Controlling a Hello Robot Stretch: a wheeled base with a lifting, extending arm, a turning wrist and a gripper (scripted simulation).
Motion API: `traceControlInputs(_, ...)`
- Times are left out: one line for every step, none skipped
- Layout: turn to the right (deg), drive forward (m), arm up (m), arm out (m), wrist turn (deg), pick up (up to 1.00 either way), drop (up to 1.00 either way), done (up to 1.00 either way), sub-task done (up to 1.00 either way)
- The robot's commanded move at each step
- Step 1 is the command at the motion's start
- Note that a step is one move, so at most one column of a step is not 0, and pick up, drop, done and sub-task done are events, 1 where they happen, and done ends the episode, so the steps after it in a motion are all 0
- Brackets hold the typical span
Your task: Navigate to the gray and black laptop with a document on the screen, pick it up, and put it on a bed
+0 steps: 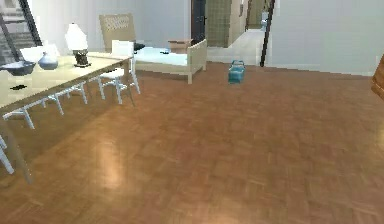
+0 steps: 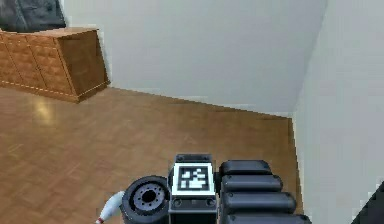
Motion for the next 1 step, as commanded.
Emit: traceControlInputs(-45.0,0.00,0.00,0.00,0.0,0.00,0.00,0.00,0.00)
